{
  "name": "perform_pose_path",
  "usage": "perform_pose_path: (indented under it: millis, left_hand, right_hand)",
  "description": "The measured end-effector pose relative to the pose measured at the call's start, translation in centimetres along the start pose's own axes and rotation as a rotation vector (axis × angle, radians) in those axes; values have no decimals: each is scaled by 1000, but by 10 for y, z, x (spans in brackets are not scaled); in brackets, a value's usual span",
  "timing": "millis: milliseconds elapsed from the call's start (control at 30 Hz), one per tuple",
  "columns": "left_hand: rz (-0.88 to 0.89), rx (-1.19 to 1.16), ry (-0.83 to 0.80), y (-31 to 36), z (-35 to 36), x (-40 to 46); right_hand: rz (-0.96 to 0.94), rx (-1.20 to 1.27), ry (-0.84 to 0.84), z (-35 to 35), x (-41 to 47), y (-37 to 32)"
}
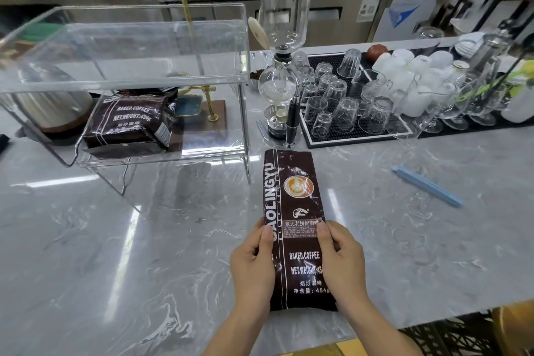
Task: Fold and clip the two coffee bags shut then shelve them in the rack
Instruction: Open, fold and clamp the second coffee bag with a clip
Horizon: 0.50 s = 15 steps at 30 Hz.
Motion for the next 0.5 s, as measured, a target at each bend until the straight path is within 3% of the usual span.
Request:
perform_pose_path:
  millis: [200, 500]
  left_hand:
    - [85, -48, -53, 16, 10, 5]
    - [203, -75, -93, 47, 47, 21]
  right_hand:
    - [26, 275, -96, -8, -3, -21]
    - [-155, 307, -155, -41, 33, -61]
Point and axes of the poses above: each hand's wrist, its own x-axis towards the middle knuckle, its own z-axis out of the palm, y = z × x, the point moved 7 cm from there along x, towards the middle knuckle, and after that the axes turned 10 degrees about z, right-handed, at the moved point
